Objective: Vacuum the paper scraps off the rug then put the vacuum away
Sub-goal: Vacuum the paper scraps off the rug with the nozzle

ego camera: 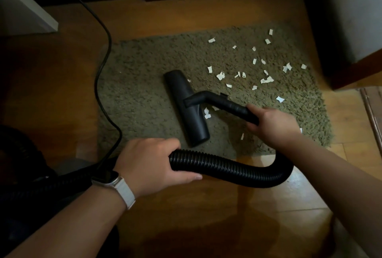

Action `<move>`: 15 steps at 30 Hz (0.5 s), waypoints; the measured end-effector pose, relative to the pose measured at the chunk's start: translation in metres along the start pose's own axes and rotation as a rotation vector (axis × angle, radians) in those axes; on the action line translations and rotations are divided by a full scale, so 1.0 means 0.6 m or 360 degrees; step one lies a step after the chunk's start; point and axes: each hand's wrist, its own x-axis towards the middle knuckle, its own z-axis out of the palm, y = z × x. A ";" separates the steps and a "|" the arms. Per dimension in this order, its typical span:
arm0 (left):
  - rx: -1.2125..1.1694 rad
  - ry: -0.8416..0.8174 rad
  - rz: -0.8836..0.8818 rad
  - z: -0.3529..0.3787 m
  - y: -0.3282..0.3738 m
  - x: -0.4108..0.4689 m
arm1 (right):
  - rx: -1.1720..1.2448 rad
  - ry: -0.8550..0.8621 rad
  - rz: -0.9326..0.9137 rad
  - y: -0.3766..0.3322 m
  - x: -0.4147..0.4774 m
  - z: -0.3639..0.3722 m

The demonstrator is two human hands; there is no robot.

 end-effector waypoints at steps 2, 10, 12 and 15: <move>-0.0027 0.0031 0.0030 -0.001 0.002 0.001 | -0.0005 0.0026 0.0043 0.005 -0.001 -0.003; -0.0044 0.0035 0.0063 -0.006 -0.005 -0.007 | 0.0056 -0.0031 -0.0123 -0.040 -0.008 0.010; -0.0043 0.0017 0.0058 -0.006 -0.008 -0.009 | 0.0005 -0.0055 -0.0164 -0.047 -0.003 0.014; -0.0053 0.0004 0.0033 -0.009 -0.005 -0.010 | -0.0035 -0.0070 -0.0120 -0.037 0.001 0.010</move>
